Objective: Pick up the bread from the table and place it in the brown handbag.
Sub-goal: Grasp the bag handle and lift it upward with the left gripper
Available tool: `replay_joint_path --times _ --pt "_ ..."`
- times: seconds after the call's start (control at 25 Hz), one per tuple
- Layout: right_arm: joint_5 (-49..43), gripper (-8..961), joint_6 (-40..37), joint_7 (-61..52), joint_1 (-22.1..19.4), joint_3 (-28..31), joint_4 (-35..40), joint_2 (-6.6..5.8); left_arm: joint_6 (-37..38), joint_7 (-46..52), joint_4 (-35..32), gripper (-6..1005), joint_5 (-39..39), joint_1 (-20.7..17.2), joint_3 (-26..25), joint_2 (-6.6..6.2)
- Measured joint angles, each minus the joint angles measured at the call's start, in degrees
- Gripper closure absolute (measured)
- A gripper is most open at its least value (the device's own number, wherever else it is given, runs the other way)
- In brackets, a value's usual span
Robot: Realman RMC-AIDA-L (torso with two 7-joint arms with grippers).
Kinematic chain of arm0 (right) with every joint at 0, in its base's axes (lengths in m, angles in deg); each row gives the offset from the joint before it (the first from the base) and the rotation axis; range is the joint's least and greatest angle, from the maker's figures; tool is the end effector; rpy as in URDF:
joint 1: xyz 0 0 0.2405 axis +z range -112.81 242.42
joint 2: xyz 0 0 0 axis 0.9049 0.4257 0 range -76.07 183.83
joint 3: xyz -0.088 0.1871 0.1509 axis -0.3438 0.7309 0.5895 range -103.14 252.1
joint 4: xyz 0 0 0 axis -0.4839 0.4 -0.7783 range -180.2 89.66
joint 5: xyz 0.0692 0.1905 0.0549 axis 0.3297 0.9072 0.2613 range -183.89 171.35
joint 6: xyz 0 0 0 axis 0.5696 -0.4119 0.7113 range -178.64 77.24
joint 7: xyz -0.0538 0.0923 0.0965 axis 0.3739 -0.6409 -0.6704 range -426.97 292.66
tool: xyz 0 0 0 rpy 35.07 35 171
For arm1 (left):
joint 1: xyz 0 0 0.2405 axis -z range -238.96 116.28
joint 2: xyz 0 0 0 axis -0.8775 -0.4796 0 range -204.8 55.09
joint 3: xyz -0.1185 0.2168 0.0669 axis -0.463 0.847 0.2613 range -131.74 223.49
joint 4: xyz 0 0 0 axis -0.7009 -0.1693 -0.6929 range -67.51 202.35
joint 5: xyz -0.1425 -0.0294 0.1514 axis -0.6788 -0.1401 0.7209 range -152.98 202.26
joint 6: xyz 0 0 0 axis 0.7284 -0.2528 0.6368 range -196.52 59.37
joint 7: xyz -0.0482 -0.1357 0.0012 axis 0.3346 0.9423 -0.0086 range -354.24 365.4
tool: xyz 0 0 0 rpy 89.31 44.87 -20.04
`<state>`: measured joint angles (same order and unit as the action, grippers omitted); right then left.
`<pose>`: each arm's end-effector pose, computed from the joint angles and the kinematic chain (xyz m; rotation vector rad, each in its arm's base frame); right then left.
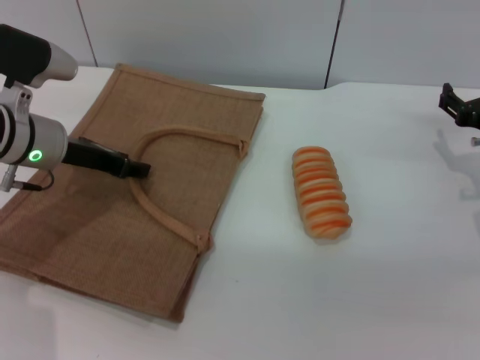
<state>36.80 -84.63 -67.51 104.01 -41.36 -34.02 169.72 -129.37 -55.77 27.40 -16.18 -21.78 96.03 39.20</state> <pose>0.3102 0.4254 -0.0102 -1.6944 0.6594 0.3509 -0.2902 0.4149 0.0289 -2.3376 -1.0547 0.0348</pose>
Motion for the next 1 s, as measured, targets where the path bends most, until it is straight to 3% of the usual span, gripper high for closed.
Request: replay_joint_path --times 0.44,0.8,1.0 --pt "0.00 61 0.00 0.00 -0.10 0.54 -0.07 0.00 -0.24 0.00 0.02 617 0.10 0.11 -0.01 0.11" --pt "-0.06 62 0.18 0.00 -0.08 0.52 -0.19 0.00 -0.74 0.00 -0.77 781 0.28 1.08 0.51 0.21" --pt "-0.25 62 1.45 0.00 -0.29 0.33 0.08 0.00 -4.01 0.76 -8.84 831 -0.08 1.43 -0.02 0.73"
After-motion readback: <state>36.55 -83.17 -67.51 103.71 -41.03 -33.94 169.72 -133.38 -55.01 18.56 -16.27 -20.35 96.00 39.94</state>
